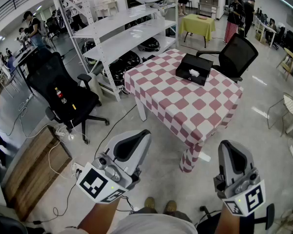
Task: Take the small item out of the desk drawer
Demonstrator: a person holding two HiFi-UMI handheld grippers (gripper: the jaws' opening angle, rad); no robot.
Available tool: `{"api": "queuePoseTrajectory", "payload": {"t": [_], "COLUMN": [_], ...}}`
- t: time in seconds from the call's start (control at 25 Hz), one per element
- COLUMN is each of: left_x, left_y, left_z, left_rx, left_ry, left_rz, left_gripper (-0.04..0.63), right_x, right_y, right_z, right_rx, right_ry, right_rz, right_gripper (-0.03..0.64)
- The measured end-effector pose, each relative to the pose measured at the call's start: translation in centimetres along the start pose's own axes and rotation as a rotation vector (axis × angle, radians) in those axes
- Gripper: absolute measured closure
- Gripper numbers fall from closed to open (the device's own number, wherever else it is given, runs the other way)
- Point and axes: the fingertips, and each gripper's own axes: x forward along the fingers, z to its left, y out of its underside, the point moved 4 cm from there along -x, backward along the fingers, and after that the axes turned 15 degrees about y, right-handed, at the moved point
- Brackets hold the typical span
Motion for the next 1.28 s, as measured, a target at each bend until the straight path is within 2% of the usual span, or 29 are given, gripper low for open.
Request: {"api": "queuePoseTrajectory", "payload": {"t": [0.56,1.04,1.28], "left_x": [-0.9,-3.1,-2.7], "left_y": [1.3,1.9,2.4], "left_z": [3.1,7.2,9.0], "left_rx": [-0.022,-0.023,-0.031], "left_ry": [0.004,0.056,0.067], "left_rz": [-0.002,-0.024,-0.032], "left_gripper": [0.581,0.581,0.581], "right_x": [2.8,5.9,7.0], "right_y": [1.2,1.8,2.6], "right_z": [1.0,3.7,3.6], "right_rx": [0.010,-0.038,-0.043], "right_ry": [0.001,0.041,0.060], "right_rz": [0.018,0.012,0.026], "right_gripper": [0.606,0.606,0.606]}}
